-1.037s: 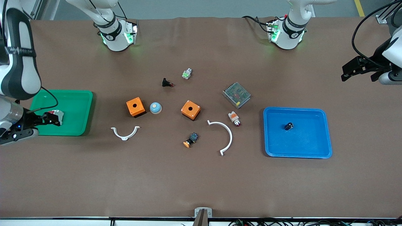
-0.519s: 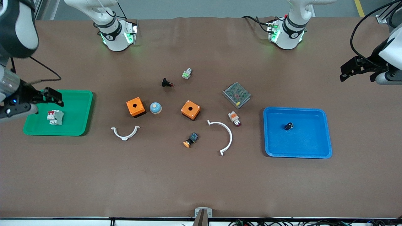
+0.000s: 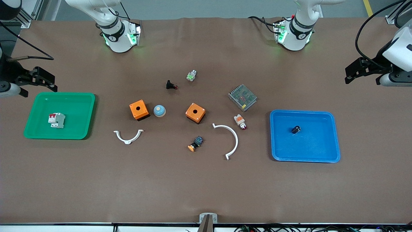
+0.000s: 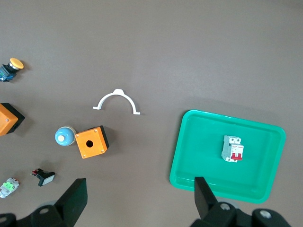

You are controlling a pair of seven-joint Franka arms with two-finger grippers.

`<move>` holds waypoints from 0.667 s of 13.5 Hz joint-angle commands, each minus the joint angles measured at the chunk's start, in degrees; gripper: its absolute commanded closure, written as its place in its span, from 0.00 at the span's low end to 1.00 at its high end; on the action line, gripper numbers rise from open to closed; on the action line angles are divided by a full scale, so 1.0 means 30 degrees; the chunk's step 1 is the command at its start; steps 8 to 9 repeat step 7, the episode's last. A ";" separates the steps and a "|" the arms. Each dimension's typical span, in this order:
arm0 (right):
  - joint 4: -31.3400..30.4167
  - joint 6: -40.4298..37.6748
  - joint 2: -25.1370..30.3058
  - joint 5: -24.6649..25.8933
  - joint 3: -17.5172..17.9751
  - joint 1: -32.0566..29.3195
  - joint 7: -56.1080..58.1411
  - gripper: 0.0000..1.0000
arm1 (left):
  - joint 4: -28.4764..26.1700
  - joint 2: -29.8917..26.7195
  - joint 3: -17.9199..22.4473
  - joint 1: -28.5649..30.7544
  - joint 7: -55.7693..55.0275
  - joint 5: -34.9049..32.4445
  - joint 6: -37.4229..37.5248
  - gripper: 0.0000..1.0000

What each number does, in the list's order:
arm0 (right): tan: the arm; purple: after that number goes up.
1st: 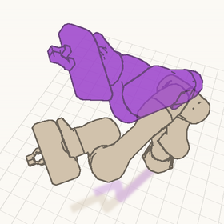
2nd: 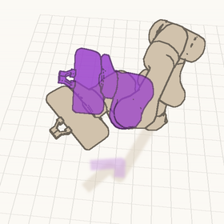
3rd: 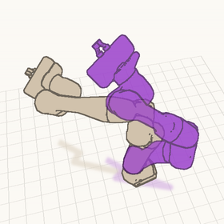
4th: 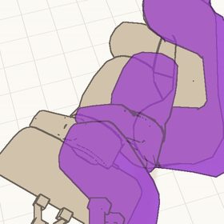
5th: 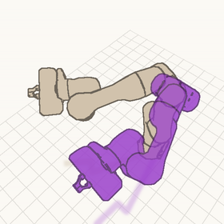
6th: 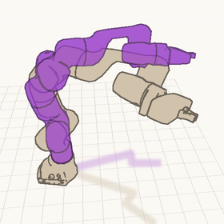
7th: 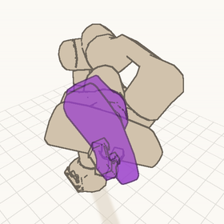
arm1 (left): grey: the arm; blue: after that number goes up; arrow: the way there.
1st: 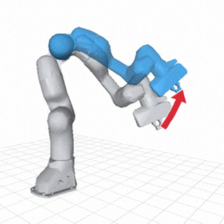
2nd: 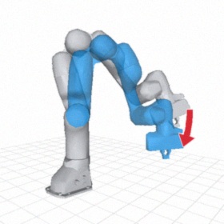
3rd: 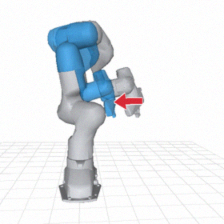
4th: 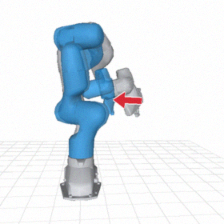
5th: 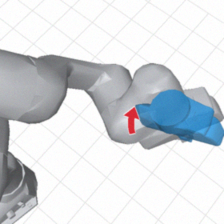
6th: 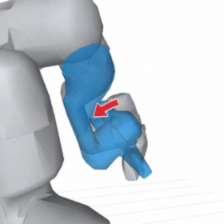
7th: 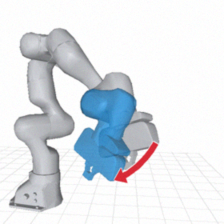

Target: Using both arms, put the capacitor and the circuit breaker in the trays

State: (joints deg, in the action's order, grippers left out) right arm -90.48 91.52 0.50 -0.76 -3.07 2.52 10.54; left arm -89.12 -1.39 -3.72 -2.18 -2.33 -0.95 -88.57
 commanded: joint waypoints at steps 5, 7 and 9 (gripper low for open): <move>-0.0571 -0.0068 0.1239 0.0107 -0.0031 -0.0460 -0.0116 0.00 | 0.0030 -0.0270 -0.0518 0.0171 -0.0777 -0.0387 -0.0066 0.00; -0.0542 -0.0097 0.1268 0.0137 -0.0031 -0.0607 -0.0086 0.00 | 0.0030 -0.0269 -0.0518 0.0201 -0.0777 -0.0387 -0.0066 0.00; -0.0542 -0.0097 0.1268 0.0137 -0.0031 -0.0607 -0.0086 0.00 | 0.0030 -0.0269 -0.0518 0.0201 -0.0777 -0.0387 -0.0066 0.00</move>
